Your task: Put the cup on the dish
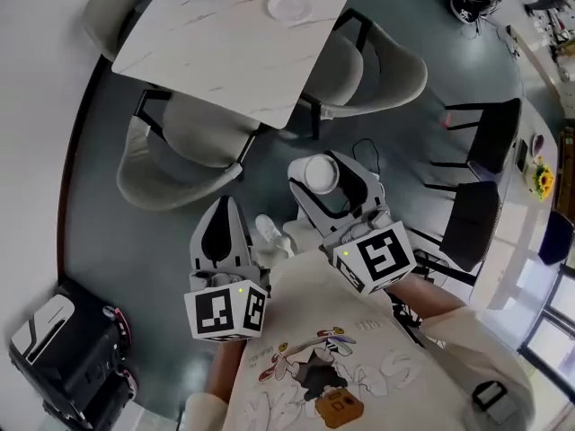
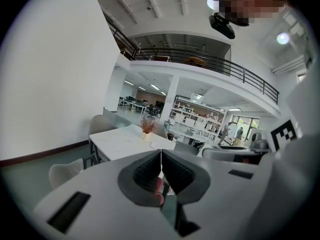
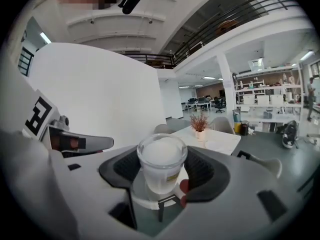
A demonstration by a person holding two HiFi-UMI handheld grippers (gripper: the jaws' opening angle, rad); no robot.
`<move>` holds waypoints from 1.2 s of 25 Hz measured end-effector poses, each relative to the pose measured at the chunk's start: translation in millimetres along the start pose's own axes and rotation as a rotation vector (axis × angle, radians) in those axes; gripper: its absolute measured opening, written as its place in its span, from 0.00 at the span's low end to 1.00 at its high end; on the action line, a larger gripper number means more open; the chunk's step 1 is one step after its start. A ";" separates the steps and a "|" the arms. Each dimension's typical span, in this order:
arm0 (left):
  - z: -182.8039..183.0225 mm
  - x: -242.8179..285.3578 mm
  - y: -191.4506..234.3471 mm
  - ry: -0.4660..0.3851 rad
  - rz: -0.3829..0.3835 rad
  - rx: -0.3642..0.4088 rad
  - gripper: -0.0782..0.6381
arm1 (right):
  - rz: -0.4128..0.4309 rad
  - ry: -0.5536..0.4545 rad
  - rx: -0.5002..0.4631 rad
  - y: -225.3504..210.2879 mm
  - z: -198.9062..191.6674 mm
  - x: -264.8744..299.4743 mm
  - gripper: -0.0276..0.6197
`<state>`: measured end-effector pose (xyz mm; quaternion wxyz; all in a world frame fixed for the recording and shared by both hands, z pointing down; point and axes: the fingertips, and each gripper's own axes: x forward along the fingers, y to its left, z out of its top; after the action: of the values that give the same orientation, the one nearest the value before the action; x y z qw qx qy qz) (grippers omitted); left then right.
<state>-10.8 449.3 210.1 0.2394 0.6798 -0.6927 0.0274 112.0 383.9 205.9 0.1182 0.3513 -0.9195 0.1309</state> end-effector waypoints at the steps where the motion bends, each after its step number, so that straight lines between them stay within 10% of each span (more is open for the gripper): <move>1: -3.8 -2.1 -5.9 0.009 -0.011 0.008 0.12 | -0.008 -0.006 0.013 -2.4 -0.5 -8.6 0.46; 15: -29.3 24.8 -85.7 0.098 -0.159 0.080 0.12 | -0.118 0.001 0.074 -82.8 -10.2 -81.2 0.46; 30: -26.1 82.8 -72.7 0.139 -0.085 0.036 0.12 | -0.125 0.044 0.090 -141.2 -17.7 -39.4 0.46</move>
<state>69.4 376.5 242.8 0.2756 0.7093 -0.6442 0.0770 238.3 312.4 232.6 0.1303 0.4099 -0.8862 0.1720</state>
